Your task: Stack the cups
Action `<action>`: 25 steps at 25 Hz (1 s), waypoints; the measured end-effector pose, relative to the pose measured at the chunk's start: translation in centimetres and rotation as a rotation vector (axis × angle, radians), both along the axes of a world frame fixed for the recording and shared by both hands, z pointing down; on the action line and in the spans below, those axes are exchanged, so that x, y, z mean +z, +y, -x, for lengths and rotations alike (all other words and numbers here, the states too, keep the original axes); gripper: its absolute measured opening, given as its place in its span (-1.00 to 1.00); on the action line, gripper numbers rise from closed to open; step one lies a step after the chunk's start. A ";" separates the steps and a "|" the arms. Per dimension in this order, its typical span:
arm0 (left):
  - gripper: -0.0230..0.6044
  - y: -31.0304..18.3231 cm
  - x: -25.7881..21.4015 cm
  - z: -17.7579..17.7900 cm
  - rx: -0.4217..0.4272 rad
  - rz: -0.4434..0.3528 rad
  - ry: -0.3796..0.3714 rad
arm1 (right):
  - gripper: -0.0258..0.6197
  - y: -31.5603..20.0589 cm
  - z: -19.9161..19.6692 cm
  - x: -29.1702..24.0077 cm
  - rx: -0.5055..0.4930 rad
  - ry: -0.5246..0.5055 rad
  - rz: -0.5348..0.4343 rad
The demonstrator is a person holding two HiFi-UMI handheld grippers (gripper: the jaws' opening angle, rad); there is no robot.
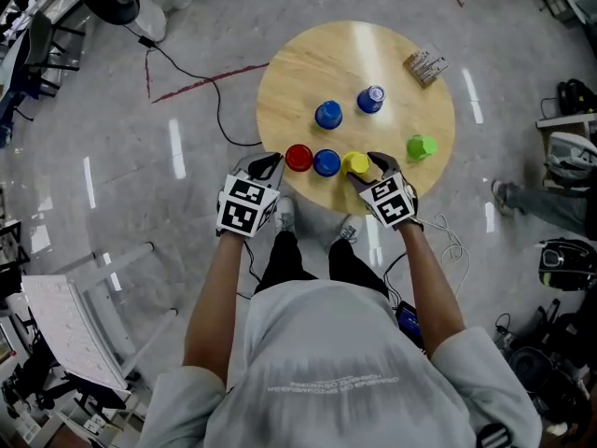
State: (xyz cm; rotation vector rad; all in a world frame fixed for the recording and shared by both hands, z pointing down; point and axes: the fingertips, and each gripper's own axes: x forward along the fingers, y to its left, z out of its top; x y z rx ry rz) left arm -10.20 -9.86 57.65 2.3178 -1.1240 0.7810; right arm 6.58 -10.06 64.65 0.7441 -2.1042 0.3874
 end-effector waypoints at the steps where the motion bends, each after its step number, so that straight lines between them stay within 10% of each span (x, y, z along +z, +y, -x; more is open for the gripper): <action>1: -0.82 -0.2 -0.1 0.0 0.003 -0.002 -0.001 | 0.04 0.2 -0.1 -0.1 -0.003 -0.001 0.009; 7: -0.80 -2.7 -1.2 -0.9 0.008 -0.056 -0.041 | 0.11 0.6 -2.1 -2.0 0.076 -0.084 0.008; 10: -0.46 -4.0 -1.7 -1.6 0.037 -0.070 -0.062 | 0.11 -0.2 -4.0 -3.9 0.147 -0.090 -0.049; 25: -0.29 -10.9 1.7 -10.3 0.372 0.006 -0.110 | 0.07 -2.3 -8.4 -9.6 0.292 -0.131 -0.157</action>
